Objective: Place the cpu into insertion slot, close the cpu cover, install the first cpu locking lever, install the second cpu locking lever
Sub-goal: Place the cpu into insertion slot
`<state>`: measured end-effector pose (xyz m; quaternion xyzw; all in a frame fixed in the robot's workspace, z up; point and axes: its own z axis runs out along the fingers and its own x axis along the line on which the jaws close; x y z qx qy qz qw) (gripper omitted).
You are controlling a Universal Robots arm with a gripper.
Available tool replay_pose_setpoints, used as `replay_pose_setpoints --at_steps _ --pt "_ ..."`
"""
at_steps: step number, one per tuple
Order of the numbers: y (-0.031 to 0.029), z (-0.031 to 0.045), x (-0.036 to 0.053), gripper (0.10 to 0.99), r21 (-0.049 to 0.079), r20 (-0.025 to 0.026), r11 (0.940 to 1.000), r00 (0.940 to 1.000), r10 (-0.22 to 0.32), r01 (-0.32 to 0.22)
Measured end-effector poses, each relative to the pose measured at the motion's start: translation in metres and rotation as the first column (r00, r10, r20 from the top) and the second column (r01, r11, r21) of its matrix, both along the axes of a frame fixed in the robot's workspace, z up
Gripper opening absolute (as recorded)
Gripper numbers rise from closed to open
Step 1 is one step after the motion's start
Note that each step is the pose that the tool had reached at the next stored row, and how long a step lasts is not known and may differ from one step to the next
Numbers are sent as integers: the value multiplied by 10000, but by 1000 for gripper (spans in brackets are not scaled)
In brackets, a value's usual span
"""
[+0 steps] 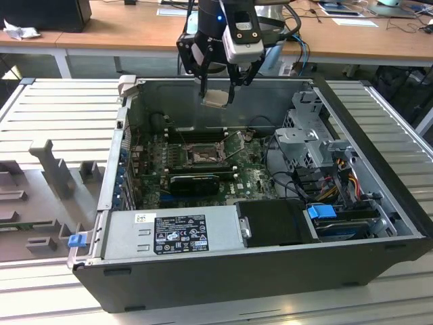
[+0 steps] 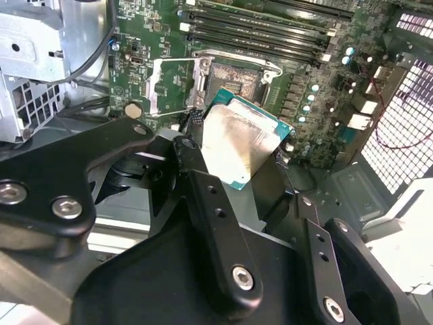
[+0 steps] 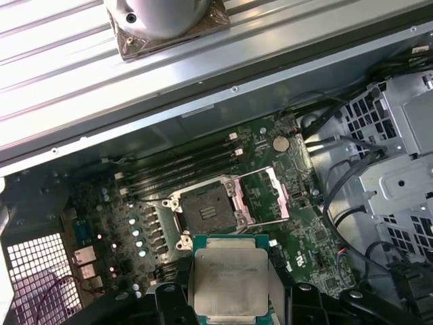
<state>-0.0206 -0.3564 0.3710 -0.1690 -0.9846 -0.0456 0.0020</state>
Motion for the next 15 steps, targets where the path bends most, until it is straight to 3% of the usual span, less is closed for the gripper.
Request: replay_pose_setpoints --at_steps 15 --pt "0 0 0 529 0 0 9972 9972 -751 751"
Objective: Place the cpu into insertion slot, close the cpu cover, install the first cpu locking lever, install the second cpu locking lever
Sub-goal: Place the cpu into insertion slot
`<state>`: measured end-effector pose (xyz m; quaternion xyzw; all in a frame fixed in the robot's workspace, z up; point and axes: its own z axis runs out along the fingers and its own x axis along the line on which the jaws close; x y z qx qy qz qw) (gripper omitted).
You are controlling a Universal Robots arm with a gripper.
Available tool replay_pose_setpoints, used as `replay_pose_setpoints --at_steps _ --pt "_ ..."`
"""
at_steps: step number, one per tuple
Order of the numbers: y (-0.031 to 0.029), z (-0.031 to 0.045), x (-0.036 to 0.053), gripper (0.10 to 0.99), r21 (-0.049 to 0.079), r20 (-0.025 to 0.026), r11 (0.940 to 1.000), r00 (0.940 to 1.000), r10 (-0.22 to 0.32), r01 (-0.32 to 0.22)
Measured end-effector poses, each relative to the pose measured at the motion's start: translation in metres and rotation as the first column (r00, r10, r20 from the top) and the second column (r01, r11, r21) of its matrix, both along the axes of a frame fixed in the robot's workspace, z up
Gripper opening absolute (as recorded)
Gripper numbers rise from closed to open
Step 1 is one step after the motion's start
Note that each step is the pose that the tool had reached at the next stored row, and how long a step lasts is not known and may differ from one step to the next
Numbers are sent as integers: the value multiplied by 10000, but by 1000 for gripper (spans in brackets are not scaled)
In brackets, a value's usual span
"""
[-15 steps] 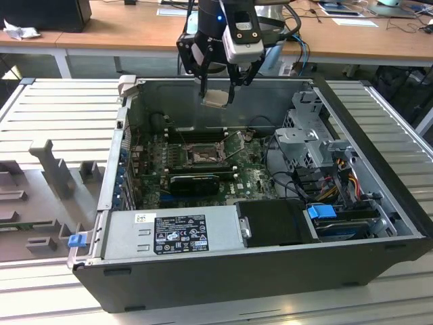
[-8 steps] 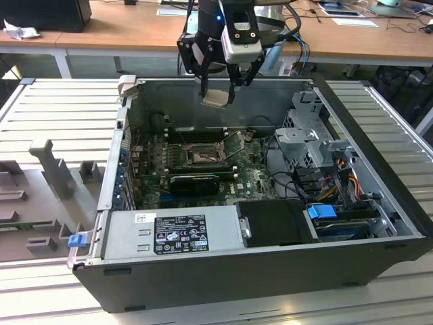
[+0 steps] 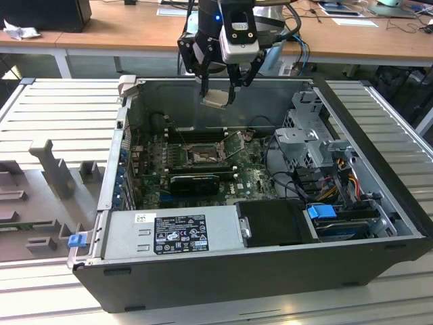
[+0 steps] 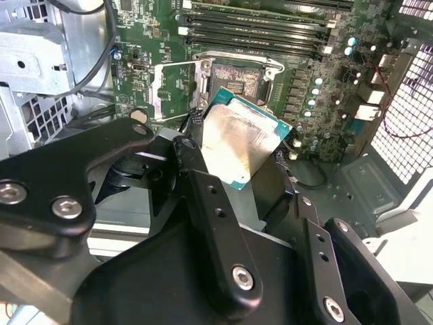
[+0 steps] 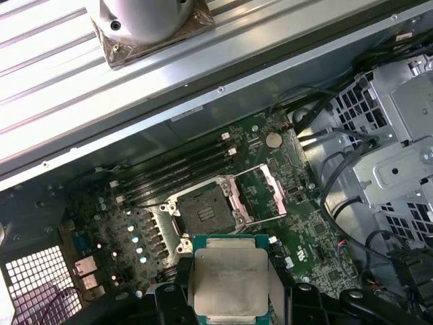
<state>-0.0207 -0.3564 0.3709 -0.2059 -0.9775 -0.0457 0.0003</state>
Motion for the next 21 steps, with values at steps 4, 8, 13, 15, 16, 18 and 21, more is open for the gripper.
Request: replay_pose_setpoints --at_steps 4,8,13,15,16,18,21 --pt "0 0 0 529 0 0 9999 9999 -163 163" --pt "0 0 0 529 0 0 9996 9996 -293 293" --pt "0 0 0 529 0 0 9987 9987 -500 500" --pt "0 0 0 529 0 0 9981 9981 -615 615" --pt "0 0 0 529 0 0 9978 9978 -656 656" --pt "0 0 0 529 -1 0 9971 9971 -759 759" --pt "0 0 0 529 0 0 9960 9960 -897 897"
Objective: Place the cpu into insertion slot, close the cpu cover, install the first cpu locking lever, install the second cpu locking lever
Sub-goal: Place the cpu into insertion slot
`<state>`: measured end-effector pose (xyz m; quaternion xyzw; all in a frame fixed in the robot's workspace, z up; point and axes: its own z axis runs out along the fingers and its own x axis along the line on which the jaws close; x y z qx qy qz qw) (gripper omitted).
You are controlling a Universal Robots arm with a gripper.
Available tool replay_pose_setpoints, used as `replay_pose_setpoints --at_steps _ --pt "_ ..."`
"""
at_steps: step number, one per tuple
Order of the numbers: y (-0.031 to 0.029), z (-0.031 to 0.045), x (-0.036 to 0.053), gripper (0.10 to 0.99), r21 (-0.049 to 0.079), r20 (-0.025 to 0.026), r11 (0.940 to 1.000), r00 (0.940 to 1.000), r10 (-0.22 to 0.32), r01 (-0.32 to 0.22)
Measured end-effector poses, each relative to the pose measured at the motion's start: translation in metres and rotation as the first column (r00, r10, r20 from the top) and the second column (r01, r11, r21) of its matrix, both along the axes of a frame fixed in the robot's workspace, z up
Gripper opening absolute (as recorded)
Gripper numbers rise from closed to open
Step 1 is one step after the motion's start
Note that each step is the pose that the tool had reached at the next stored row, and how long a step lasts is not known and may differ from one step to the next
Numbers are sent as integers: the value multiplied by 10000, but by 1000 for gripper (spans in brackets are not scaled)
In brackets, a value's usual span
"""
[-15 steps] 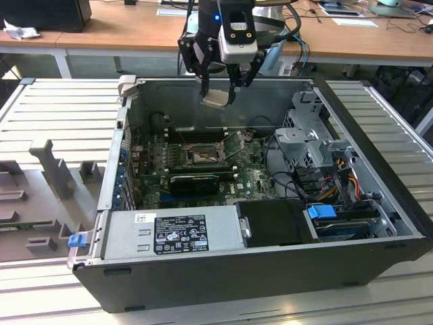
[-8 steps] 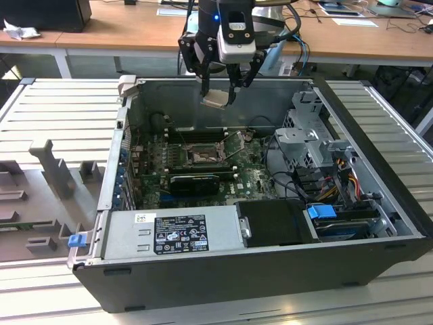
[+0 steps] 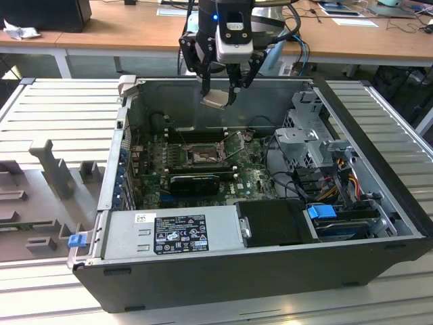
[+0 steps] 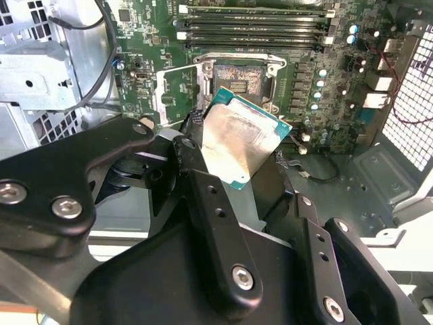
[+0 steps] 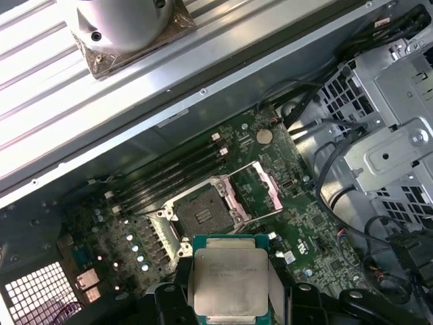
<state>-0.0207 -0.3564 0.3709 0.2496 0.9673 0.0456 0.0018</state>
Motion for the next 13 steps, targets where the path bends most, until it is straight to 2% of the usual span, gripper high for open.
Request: replay_pose_setpoints --at_steps 13 --pt "0 -1 0 529 -1 0 9985 9985 -551 551"
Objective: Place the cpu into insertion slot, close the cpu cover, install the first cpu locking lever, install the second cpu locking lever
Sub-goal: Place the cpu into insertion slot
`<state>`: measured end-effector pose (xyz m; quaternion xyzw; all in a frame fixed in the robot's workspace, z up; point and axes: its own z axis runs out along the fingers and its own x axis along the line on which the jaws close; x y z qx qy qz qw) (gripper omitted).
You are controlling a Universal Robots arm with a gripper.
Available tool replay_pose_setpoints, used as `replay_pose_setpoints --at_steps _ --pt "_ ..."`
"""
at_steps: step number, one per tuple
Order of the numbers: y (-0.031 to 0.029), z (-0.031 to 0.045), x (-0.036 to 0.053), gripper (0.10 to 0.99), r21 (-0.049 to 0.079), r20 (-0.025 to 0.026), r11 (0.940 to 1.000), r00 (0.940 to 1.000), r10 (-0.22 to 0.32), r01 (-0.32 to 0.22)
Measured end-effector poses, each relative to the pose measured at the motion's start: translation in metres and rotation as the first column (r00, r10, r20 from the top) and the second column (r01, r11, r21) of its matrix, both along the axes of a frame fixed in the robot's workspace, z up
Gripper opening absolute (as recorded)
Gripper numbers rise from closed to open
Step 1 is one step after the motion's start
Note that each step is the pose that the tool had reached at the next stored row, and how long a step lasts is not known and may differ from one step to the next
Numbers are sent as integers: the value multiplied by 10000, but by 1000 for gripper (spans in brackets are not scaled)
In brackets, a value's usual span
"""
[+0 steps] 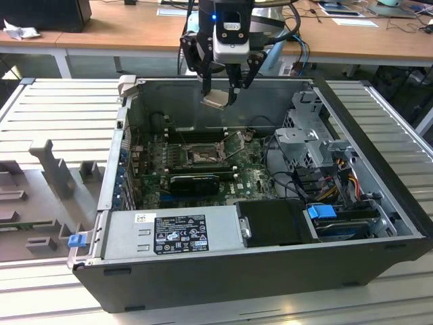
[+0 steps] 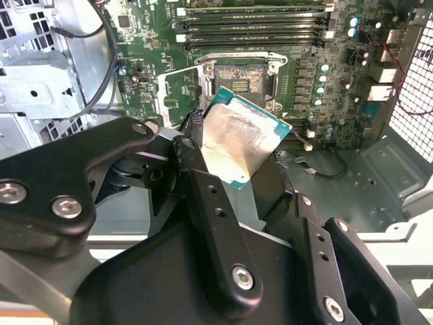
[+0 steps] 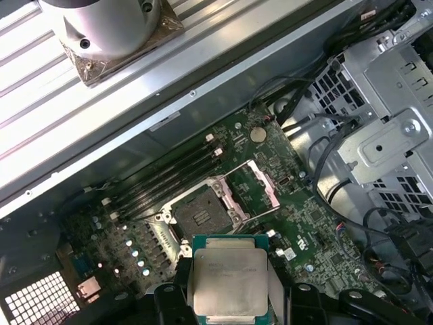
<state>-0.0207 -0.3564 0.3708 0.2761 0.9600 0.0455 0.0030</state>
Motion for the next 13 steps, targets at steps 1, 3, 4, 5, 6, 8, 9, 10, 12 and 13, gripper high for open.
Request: replay_pose_setpoints --at_steps 1,3,4,5,6,8,9,10,12,13 --pt "0 0 0 529 0 0 10000 10000 -34 34" --pt "0 0 0 529 0 0 9999 9999 -108 108" --pt "0 0 0 529 0 0 9999 9999 -151 151" --pt "0 -1 0 529 0 0 9998 9998 -182 182" --pt "0 -1 0 529 0 0 9997 9997 -254 254" --pt "0 -1 0 529 0 0 9995 9995 -325 325" --pt "0 -1 0 529 0 0 9993 9993 -382 382" --pt "0 -1 0 529 0 0 9991 9991 -433 433" --pt "0 -1 0 529 0 0 9987 9987 -505 505" --pt "0 -1 0 529 0 0 9985 9985 -553 553"
